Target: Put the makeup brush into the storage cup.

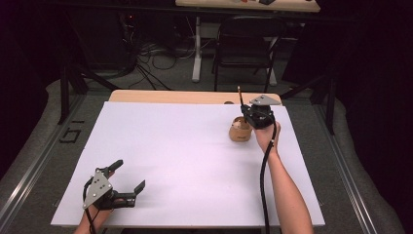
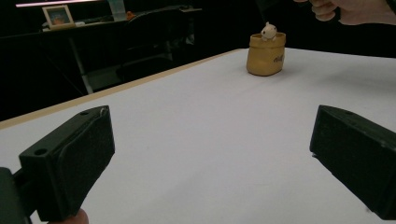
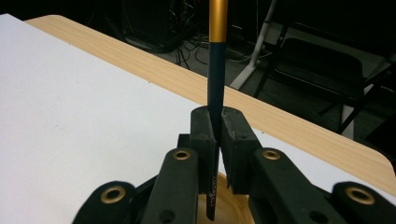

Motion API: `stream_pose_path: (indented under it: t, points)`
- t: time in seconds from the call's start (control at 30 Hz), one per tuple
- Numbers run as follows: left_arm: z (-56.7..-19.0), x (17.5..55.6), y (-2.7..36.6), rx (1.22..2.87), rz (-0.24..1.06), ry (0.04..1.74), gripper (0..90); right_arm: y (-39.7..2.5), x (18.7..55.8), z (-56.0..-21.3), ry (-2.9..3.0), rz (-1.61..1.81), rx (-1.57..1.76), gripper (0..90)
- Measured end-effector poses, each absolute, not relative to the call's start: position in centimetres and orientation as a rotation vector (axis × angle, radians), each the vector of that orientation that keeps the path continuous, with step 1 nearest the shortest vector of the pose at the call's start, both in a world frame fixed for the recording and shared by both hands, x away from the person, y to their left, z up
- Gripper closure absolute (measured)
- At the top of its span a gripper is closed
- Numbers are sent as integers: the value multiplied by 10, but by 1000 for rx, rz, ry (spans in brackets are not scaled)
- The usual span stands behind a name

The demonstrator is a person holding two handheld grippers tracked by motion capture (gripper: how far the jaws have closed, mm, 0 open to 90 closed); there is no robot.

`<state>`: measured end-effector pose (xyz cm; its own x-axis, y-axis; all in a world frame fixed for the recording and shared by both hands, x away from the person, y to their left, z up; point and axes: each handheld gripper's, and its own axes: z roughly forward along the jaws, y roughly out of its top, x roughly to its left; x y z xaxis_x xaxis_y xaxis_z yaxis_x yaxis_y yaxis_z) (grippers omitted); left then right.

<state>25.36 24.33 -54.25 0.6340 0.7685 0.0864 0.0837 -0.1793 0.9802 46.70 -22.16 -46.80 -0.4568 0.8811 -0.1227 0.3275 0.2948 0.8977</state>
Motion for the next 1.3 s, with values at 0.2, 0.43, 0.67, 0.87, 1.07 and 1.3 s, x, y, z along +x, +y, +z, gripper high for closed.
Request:
stream_pose_path:
  t: [0.2,0.43,0.67,0.87,1.07,1.3]
  points:
    - [-542,254,243,1661,714,709,1,-222,468,-470,1948,1121,1088,838]
    - [-542,254,243,1660,714,708,1,-222,469,-473,1963,1112,1099,837]
    - [-542,254,244,1661,714,708,1,-223,469,-477,1969,1102,1108,835]
    - [-542,254,244,1661,715,708,1,-227,467,-477,1968,1138,1137,649]
    - [-543,254,243,1660,714,711,1,-232,462,-473,1965,1181,1171,413]
    - [-543,254,243,1662,712,709,1,-232,453,-468,2010,1205,1157,215]
